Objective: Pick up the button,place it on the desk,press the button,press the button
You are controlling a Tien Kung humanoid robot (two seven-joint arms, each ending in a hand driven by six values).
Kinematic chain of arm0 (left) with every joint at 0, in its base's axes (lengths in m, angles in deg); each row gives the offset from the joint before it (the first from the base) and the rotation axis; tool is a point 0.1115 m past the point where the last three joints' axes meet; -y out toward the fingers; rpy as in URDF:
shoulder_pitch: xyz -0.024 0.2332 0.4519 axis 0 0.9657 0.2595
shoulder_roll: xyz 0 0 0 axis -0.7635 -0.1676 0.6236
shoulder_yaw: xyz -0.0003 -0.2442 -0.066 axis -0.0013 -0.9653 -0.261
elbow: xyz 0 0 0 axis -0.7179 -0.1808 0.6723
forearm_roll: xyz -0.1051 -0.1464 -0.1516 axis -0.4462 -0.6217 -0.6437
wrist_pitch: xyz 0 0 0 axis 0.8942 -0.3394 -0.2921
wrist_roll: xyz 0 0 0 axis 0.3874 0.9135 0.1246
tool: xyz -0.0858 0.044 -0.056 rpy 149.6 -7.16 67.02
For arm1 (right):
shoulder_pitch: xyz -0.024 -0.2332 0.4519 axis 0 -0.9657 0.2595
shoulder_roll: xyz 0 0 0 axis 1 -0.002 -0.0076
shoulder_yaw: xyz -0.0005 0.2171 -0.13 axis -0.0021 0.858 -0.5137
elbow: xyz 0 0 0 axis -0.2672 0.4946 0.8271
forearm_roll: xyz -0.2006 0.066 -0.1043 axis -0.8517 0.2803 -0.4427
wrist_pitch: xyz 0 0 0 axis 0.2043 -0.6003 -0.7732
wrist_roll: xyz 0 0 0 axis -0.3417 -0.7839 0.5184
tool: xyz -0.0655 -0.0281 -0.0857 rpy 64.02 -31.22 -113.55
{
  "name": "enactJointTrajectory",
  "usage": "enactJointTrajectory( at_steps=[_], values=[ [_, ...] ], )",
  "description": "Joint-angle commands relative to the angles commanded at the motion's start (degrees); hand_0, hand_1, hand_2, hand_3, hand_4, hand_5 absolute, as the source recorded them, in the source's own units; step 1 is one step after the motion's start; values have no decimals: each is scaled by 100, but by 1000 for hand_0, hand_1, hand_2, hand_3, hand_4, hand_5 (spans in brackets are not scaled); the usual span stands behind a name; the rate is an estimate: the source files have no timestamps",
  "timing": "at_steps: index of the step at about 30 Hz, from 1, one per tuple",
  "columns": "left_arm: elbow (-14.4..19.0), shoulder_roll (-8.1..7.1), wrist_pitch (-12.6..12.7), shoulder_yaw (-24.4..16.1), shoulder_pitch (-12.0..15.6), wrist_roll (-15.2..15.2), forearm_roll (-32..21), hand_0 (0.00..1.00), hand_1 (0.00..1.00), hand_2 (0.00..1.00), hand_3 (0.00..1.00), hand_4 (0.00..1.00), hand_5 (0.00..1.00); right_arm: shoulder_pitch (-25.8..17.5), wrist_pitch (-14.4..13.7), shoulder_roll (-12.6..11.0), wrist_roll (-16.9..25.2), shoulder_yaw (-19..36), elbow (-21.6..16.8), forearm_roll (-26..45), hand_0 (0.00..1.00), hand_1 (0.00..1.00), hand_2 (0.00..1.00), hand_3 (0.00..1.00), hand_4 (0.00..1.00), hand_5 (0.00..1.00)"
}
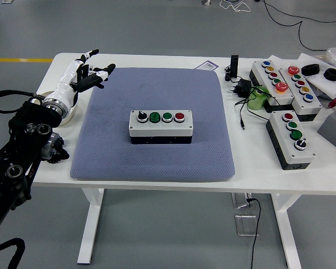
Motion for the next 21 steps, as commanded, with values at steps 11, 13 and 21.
enactJointTrajectory(
  at_steps=[11, 13, 21],
  values=[
    [182, -90, -613, -411, 455, -73, -1748, 820, 860, 887, 871, 769, 998, 4, -7, -2, -10, -122, 0, 87, 642, 526, 550, 633, 238, 245],
    [219, -97, -647, -416, 504, -54, -1738, 820, 860, 887, 871, 769, 998, 7, -9, -2, -5, -159, 0, 129, 642, 528, 550, 633, 238, 244],
    [329, -137, -849, -425, 661, -9, -1605, 838, 869, 889, 869, 767, 998, -2, -13, -8, -16, -152, 0, 133, 643, 528, 551, 633, 238, 245]
  ],
)
